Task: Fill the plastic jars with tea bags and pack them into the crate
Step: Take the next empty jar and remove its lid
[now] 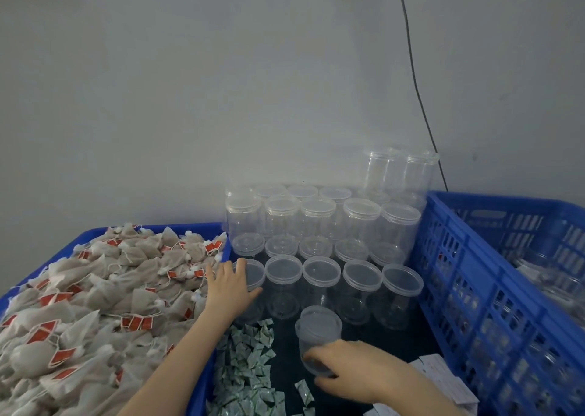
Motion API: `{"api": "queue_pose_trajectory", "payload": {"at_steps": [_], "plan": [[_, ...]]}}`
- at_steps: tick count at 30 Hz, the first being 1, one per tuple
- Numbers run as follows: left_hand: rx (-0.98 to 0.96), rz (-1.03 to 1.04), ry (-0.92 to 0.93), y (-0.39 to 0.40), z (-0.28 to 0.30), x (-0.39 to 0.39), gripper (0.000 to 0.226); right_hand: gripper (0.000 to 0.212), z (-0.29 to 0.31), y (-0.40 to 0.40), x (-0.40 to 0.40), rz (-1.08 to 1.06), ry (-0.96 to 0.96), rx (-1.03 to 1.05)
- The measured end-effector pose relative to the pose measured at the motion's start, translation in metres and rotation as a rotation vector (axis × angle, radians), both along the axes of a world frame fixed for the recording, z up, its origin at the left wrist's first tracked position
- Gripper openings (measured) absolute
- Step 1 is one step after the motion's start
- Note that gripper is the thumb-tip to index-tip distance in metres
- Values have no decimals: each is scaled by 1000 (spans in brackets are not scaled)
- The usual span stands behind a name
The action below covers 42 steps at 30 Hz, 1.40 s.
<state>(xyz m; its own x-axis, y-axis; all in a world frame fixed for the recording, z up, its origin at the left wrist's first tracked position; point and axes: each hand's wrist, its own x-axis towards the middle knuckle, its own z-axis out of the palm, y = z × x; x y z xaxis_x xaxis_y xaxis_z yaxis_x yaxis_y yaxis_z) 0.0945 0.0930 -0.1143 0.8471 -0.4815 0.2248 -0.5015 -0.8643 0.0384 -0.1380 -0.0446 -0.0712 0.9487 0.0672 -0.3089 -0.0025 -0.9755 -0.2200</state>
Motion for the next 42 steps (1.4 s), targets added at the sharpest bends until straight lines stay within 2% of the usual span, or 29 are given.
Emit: {"api": "queue_pose_trajectory", "payload": {"at_steps": [7, 12, 16, 18, 23, 27, 29, 31, 34, 38, 40, 42], "plan": [[-199, 17, -50, 2, 7, -2, 78, 39, -16, -3, -3, -32, 18, 78], [-372, 22, -15, 1, 20, -8, 79, 42, -23, -5, -2, -30, -1, 124], [-547, -12, -75, -4, 46, -19, 76, 36, -27, -9, -1, -110, -109, 161], [-630, -52, -63, -6, 65, -26, 75, 35, -27, -13, 0, -194, -204, 245], [-804, -208, 199, -15, 102, -53, 68, 69, -4, -23, 17, -381, -387, 610], [-780, -403, 473, -23, 115, -77, 55, 95, 13, -24, 30, -437, -527, 755], [-764, -482, 626, -28, 114, -86, 51, 101, 16, -23, 33, -449, -571, 867], [-773, -523, 722, -31, 111, -91, 51, 100, 15, -21, 33, -476, -624, 956], [-733, -572, 767, -28, 111, -89, 57, 94, 11, -18, 30, -506, -669, 1032], [-593, -731, 919, -15, 112, -82, 74, 83, 10, -25, 20, -379, -526, 1117], [-614, -814, 1029, -12, 111, -81, 78, 80, 10, -29, 16, -346, -456, 1155], [-636, -839, 1052, -12, 110, -81, 76, 77, 7, -28, 15, -332, -431, 1194]]}}
